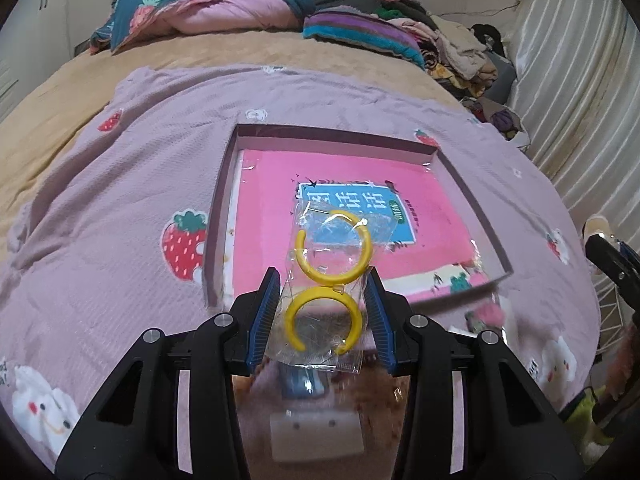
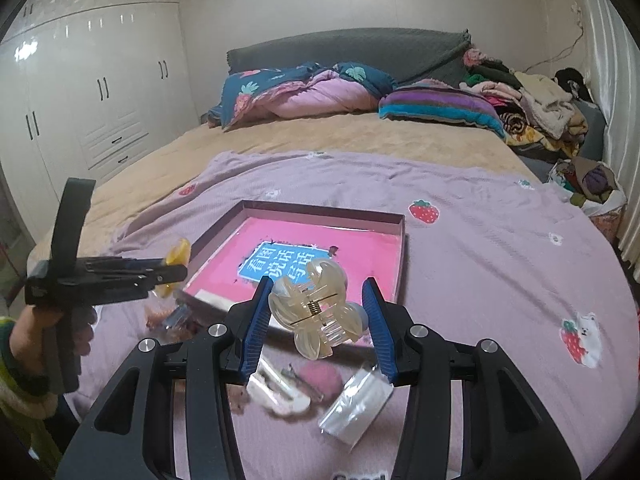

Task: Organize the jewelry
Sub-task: 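Lower the bangles into the pink tray with the left tool while the right tool drops the pearl clip, then lift both open tools up and away from the tray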

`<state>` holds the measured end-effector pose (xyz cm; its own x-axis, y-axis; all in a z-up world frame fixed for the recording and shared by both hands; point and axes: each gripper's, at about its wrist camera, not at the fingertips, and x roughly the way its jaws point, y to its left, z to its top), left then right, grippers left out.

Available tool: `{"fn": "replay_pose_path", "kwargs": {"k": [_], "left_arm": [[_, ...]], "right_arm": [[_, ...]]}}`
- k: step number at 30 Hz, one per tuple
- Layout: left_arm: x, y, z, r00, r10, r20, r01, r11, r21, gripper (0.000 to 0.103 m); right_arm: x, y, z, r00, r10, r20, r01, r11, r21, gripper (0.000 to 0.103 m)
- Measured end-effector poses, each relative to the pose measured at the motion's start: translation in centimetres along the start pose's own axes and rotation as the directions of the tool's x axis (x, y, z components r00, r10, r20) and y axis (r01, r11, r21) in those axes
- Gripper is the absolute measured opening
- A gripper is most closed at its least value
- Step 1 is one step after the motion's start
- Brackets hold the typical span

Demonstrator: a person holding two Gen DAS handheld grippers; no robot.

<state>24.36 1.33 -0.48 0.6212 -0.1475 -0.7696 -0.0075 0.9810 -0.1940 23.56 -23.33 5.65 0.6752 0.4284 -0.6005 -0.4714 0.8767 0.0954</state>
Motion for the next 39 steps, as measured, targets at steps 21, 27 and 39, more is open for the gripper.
{"fn": "replay_pose_path", "kwargs": {"k": [21, 27, 39], "left_arm": [[6.2, 0.5, 1.1, 0.996, 0.032, -0.087, -0.030, 0.999, 0.020, 0.037], [5.8, 0.9, 0.9, 0.997, 0.024, -0.075, -0.023, 1.000, 0.021, 0.054], [3.1, 0.9, 0.6, 0.999, 0.016, -0.029, -0.015, 1.000, 0.015, 0.074]], "right_arm": [[10.3, -1.1, 0.2, 0.988, 0.021, -0.151, -0.012, 0.998, 0.065, 0.044], [12.8, -1.2, -0.9, 0.978, 0.006, -0.206, 0.008, 0.998, 0.064, 0.044], [12.2, -1.6, -1.8, 0.983, -0.028, -0.181, 0.045, 0.995, 0.092, 0.077]]}}
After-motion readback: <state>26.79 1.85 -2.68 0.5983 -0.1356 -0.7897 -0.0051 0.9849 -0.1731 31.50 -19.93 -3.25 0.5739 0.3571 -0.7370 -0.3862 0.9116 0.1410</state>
